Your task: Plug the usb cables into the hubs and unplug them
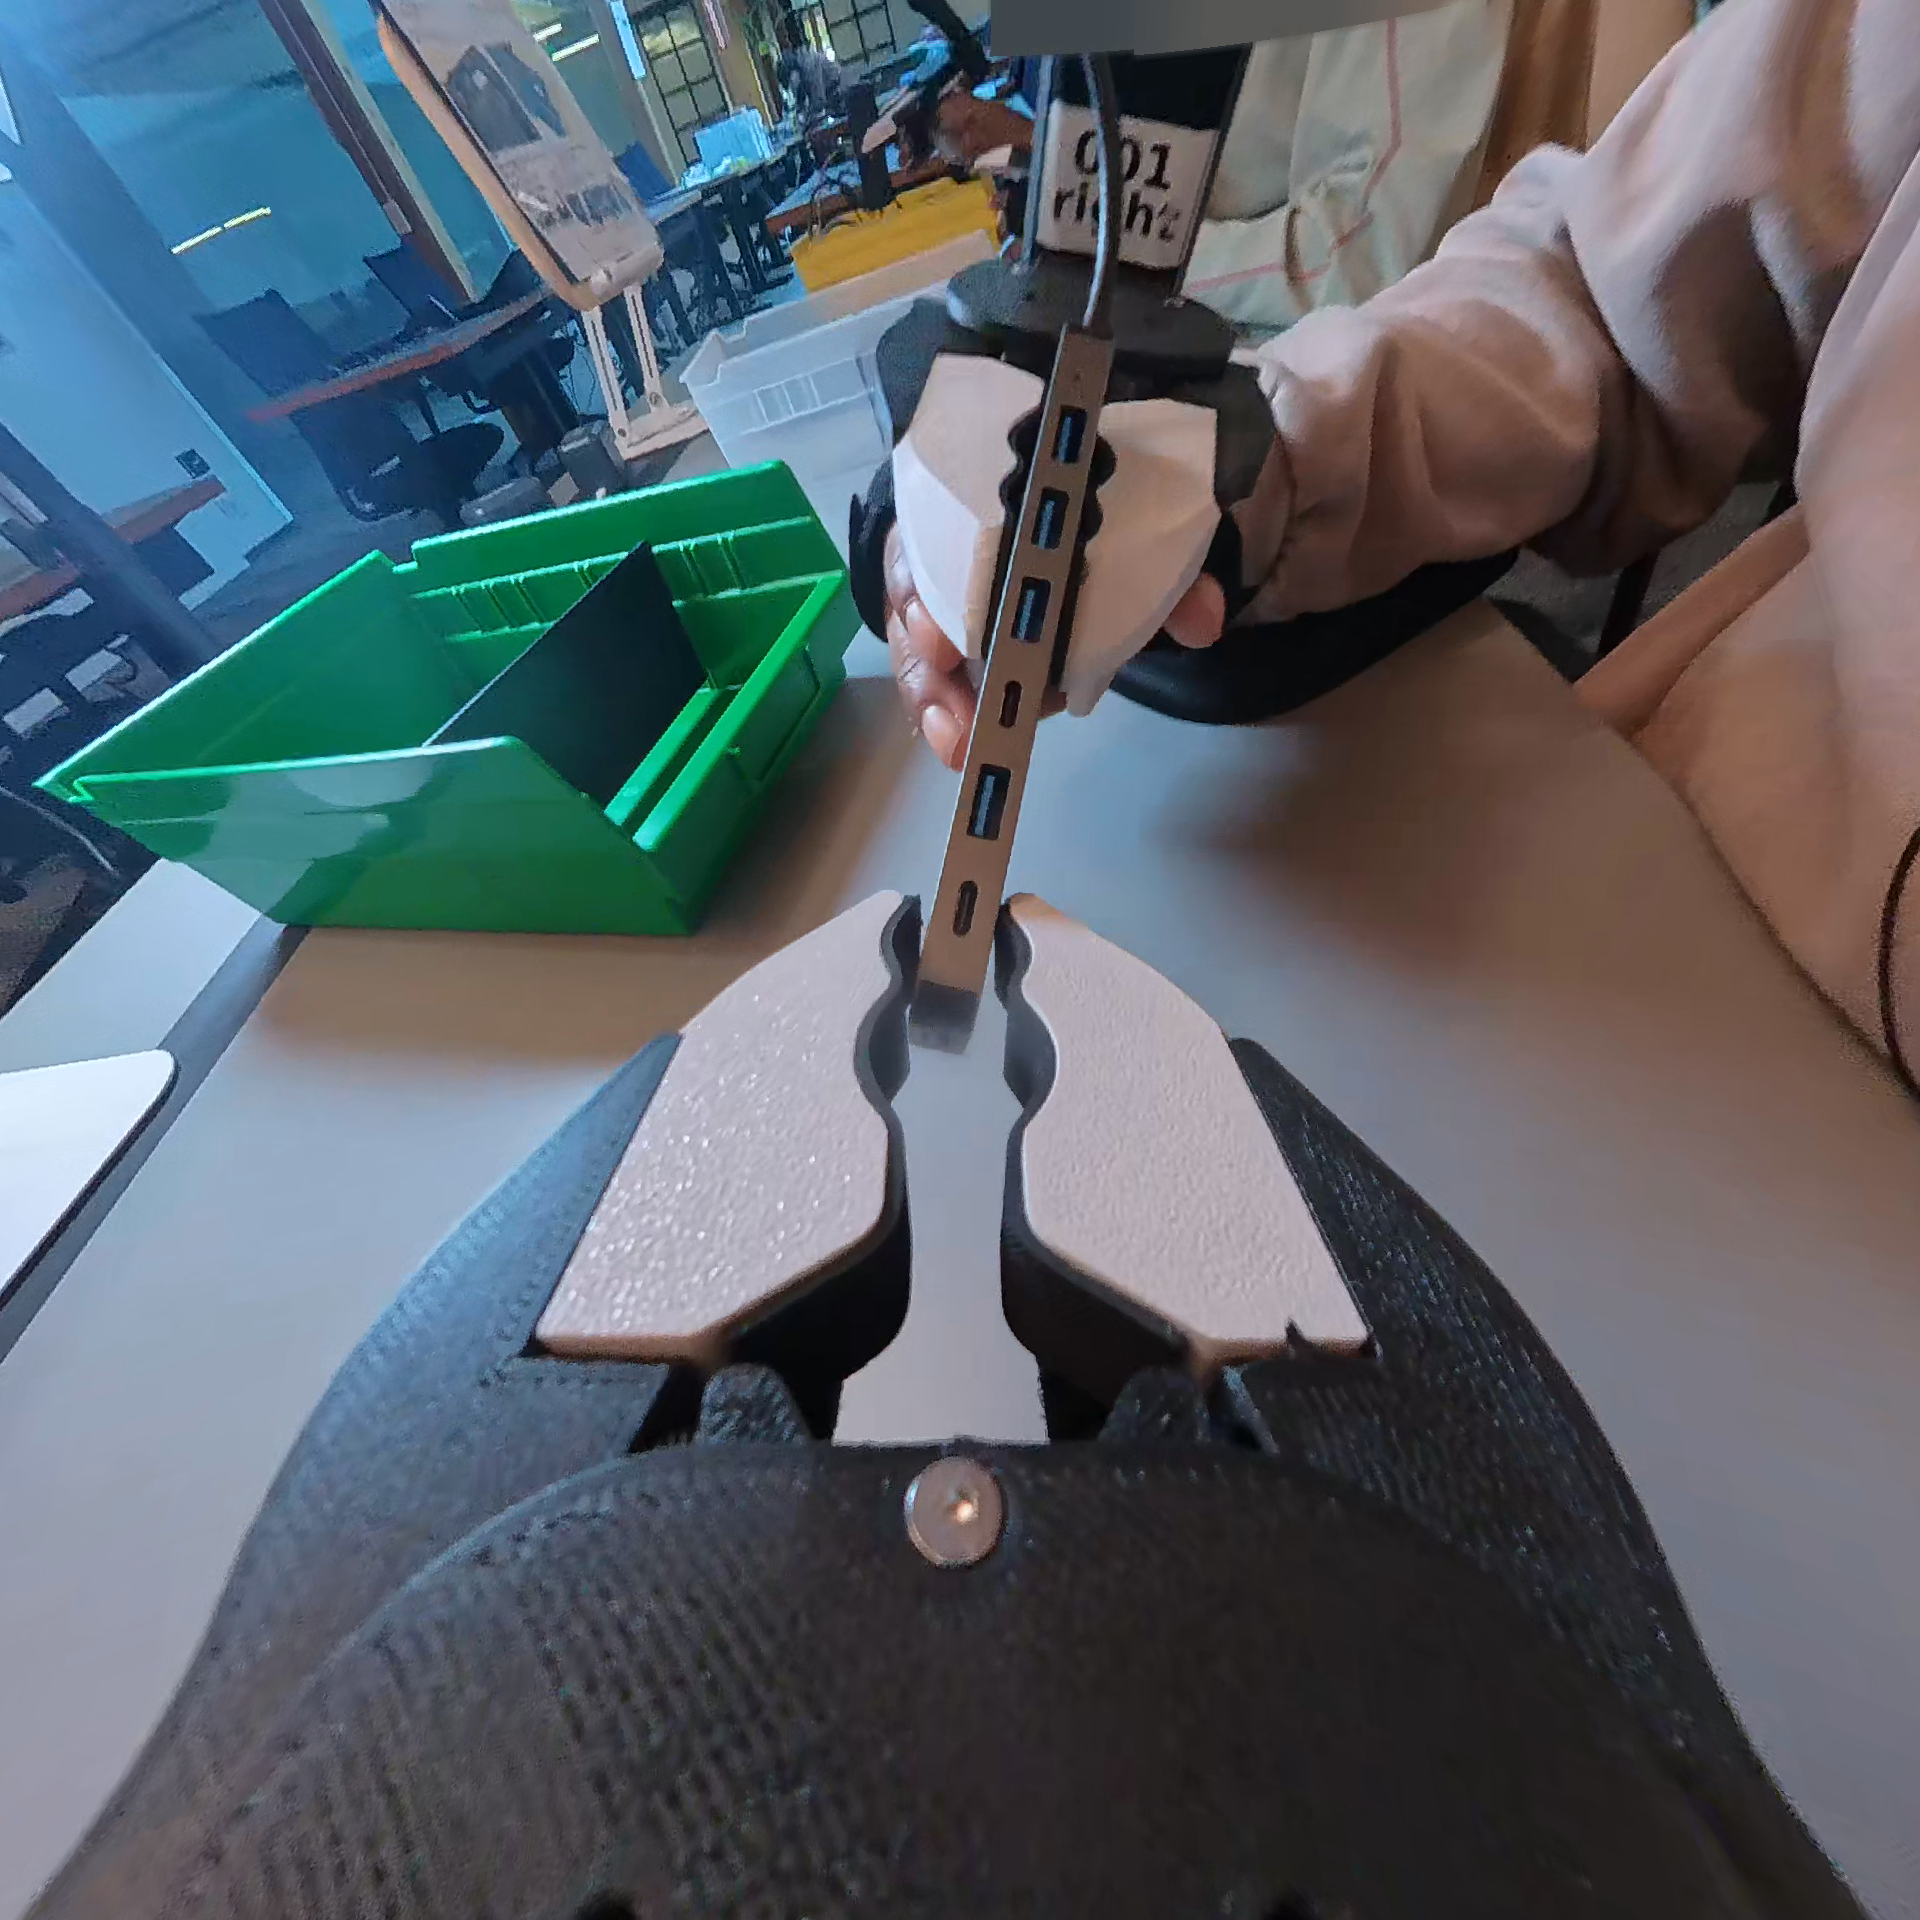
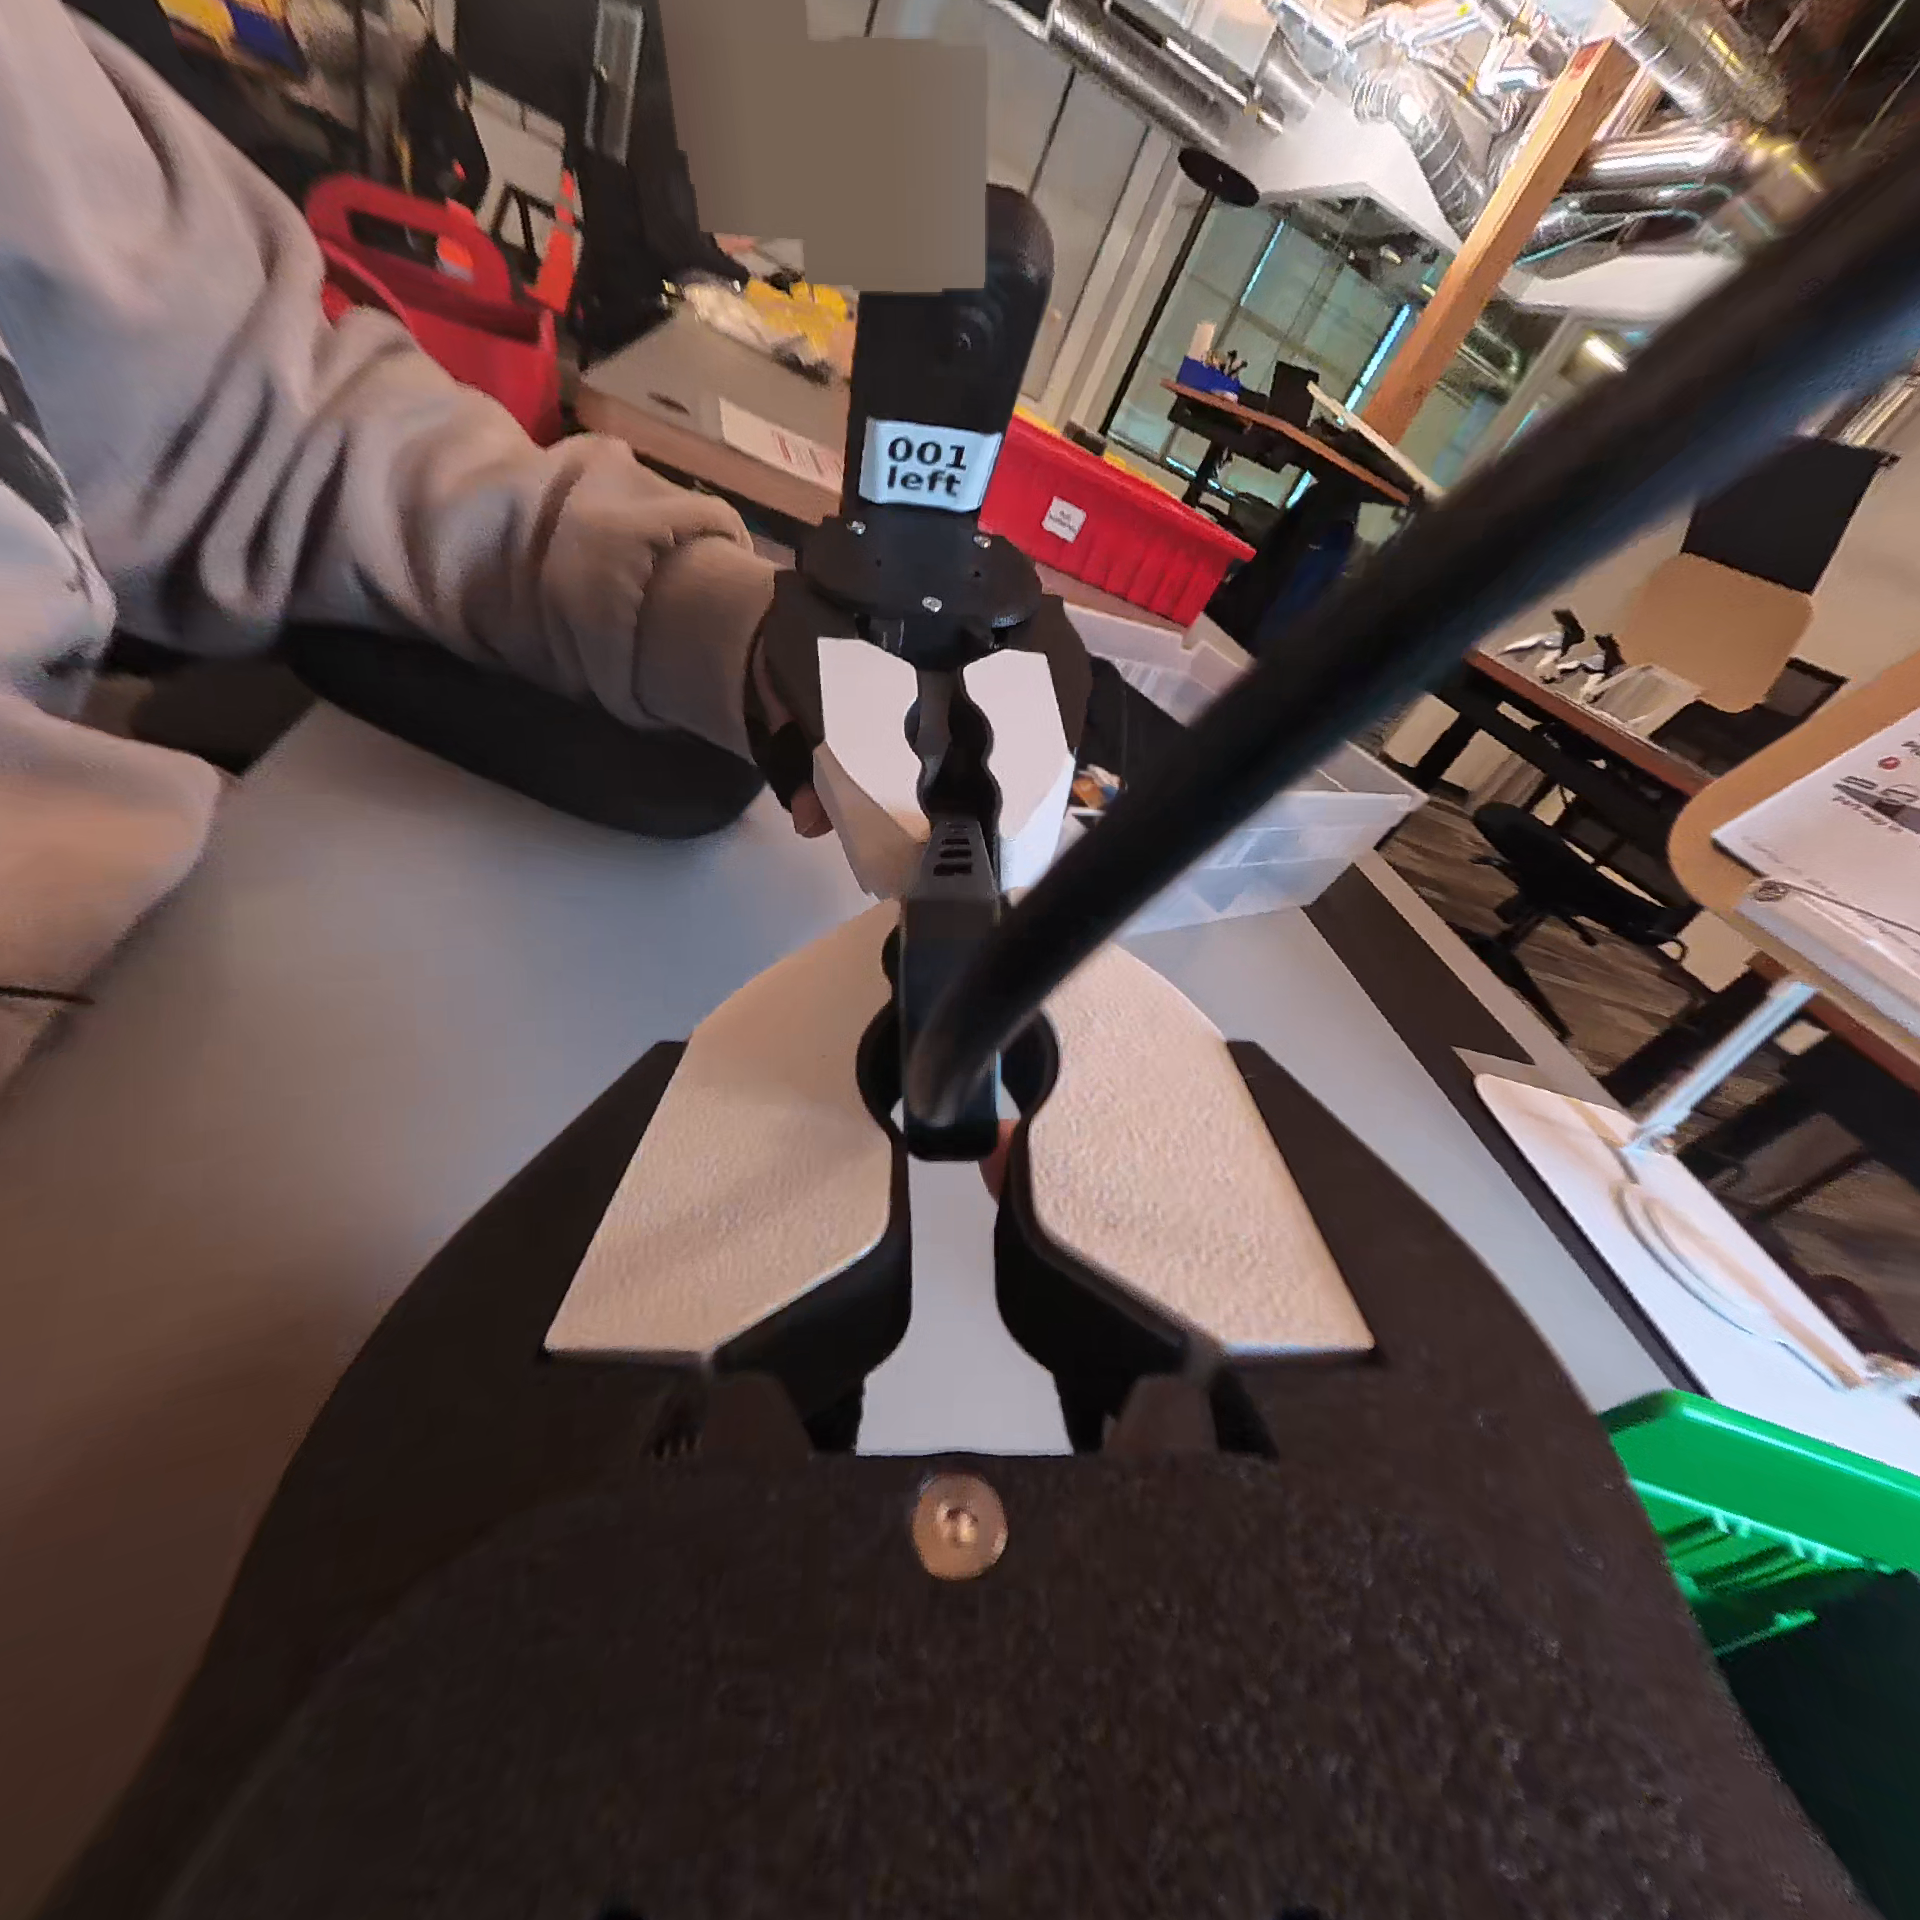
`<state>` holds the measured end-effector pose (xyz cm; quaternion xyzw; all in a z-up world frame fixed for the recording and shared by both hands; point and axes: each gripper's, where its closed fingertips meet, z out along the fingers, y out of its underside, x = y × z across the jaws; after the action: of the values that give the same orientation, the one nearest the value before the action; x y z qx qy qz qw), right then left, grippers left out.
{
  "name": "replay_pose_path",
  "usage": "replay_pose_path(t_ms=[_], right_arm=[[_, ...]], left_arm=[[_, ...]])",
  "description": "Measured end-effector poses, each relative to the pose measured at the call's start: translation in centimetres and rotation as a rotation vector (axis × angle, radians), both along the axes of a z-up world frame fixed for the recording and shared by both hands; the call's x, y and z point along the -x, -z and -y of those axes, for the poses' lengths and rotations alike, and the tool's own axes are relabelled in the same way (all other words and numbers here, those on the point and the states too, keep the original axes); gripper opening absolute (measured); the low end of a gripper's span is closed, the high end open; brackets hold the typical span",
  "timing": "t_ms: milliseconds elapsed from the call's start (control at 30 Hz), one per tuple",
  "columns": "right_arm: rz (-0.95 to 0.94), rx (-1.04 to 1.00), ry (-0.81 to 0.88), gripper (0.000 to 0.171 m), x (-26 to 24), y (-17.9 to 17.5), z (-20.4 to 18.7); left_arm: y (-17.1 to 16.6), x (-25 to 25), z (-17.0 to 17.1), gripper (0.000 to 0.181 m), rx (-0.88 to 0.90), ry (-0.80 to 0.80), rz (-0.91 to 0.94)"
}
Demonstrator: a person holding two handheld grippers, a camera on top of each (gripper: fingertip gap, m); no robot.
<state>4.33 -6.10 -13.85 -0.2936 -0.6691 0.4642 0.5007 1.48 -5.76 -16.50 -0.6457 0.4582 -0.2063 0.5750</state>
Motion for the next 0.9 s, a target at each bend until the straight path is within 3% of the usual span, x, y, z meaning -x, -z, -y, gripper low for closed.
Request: replay_pose_path(t_ms=[233, 467, 633, 733, 900], right_arm=[[0.012, -0.181, 0.089, 0.016, 1.1, 1.9, 0.4], [0.022, -0.245, 0.176, 0.019, 1.7, 2.1, -0.6], [0.007, -0.128, 0.131, 0.022, 1.4, 1.1, -0.2], [0.020, -0.092, 0.092, 0.016, 1.1, 0.6, 0.4], [0.067, -0.201, 0.160, 0.013, 1.3, 1.3, -0.1]], left_arm=[[1.7, 0.3, -0.5, 0.016, 0.008, -0.025, -0.053], [0.9, 0.5, -0.5, 0.016, 0.035, -0.001, 0.047], [-0.7, -0.3, 0.7, 0.014, 0.032, 0.089, 0.159], [-1.5, -0.5, 1.1, 0.013, 0.032, 0.121, 0.213], [0.3, -0.1, -0.3, 0.016, 0.028, 0.019, 0.097]])
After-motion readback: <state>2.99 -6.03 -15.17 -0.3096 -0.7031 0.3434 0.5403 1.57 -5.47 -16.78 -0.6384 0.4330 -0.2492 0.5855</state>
